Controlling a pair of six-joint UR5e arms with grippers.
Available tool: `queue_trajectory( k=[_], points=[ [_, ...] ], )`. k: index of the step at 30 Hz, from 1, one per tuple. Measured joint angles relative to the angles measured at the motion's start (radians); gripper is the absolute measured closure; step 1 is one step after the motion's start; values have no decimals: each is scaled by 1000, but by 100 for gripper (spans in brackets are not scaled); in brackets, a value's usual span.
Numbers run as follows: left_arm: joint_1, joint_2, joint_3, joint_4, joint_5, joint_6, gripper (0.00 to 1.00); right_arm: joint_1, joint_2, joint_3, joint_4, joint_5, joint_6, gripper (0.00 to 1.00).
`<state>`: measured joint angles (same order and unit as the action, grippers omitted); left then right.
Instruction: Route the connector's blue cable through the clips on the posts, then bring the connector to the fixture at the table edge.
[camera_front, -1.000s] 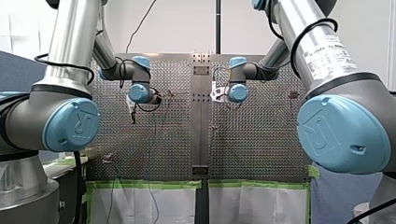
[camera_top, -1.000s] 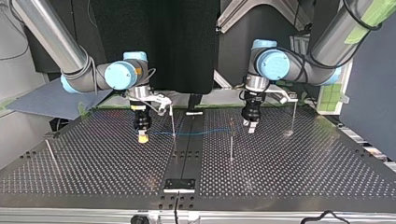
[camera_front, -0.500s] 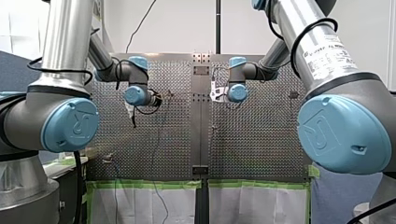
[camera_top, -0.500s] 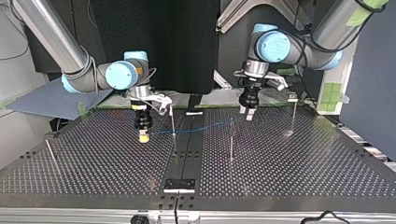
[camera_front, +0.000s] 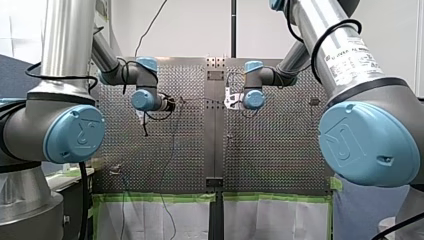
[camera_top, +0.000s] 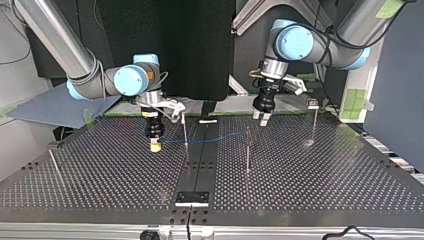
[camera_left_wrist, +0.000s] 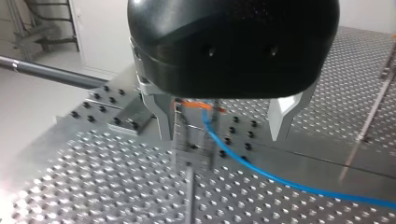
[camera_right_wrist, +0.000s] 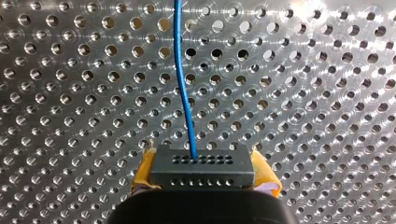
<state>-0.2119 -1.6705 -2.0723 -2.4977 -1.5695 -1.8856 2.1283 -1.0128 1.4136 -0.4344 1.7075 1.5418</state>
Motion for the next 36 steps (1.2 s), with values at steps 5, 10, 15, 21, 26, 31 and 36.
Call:
queue_trajectory(
  k=[5,10,15,21,26,31,36],
  points=[
    [-4,18,0,-15,-17,17,1,0,0,0,1,0,0,88],
    [-14,21,0,-51,-43,53,1,1,0,0,4,0,0,88],
    [-25,21,0,-84,-64,92,1,3,0,0,6,0,2,88],
    [-34,22,3,-90,-68,124,1,5,0,0,6,0,2,88],
    [-38,26,9,-91,-71,136,1,5,0,0,5,0,2,88],
    [-45,50,21,-94,-94,147,1,5,1,0,5,0,3,88],
    [-52,59,30,-97,-102,154,1,6,1,0,6,-11,4,88]
  ],
)
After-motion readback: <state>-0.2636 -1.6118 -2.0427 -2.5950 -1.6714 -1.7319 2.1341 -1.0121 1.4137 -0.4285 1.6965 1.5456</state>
